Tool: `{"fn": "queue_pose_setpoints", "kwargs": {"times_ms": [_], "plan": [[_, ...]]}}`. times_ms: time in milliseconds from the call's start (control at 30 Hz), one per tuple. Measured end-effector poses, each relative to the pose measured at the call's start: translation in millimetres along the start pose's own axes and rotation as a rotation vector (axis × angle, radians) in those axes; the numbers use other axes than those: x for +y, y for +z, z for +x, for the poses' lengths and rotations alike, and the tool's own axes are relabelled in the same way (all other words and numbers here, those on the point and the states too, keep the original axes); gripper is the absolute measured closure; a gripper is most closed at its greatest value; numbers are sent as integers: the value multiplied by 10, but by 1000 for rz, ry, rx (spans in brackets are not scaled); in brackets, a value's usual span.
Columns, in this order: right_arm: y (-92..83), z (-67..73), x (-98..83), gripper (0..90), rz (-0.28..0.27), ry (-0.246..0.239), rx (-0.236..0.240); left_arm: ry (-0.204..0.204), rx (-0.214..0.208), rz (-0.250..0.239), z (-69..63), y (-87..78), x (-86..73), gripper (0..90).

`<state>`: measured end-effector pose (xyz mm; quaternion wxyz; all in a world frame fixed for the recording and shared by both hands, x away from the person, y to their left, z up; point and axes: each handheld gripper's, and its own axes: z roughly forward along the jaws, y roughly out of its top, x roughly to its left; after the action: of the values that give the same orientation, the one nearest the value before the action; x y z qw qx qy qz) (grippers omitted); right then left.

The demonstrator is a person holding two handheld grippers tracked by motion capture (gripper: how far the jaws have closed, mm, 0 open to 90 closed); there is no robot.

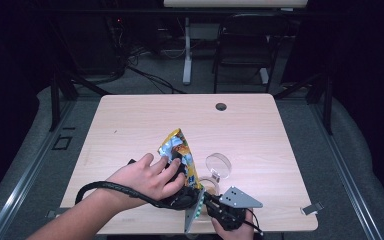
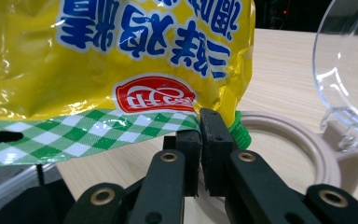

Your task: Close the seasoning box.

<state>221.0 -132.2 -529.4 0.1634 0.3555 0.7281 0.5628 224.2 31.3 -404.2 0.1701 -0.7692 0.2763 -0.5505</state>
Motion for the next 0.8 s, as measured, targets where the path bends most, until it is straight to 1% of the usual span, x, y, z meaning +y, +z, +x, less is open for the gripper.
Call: {"fn": "queue_pose_setpoints", "kwargs": {"times_ms": [133,200,233,267,333,800], "plan": [[3,0,-1,870,0,2,3,2,1,3,5,-3,3,802],[-4,-2,2,870,4,-6,1,1,0,2,6,-3,3,802],[-5,-2,2,870,3,-5,2,2,-10,8,12,-9,6,802],[-2,0,1,870,0,-2,3,3,-8,7,11,-8,6,802],[-5,1,2,870,3,-10,1,2,-9,6,10,-8,6,802],[-6,3,2,871,1,-5,11,-1,-13,6,22,-10,5,799]]}}
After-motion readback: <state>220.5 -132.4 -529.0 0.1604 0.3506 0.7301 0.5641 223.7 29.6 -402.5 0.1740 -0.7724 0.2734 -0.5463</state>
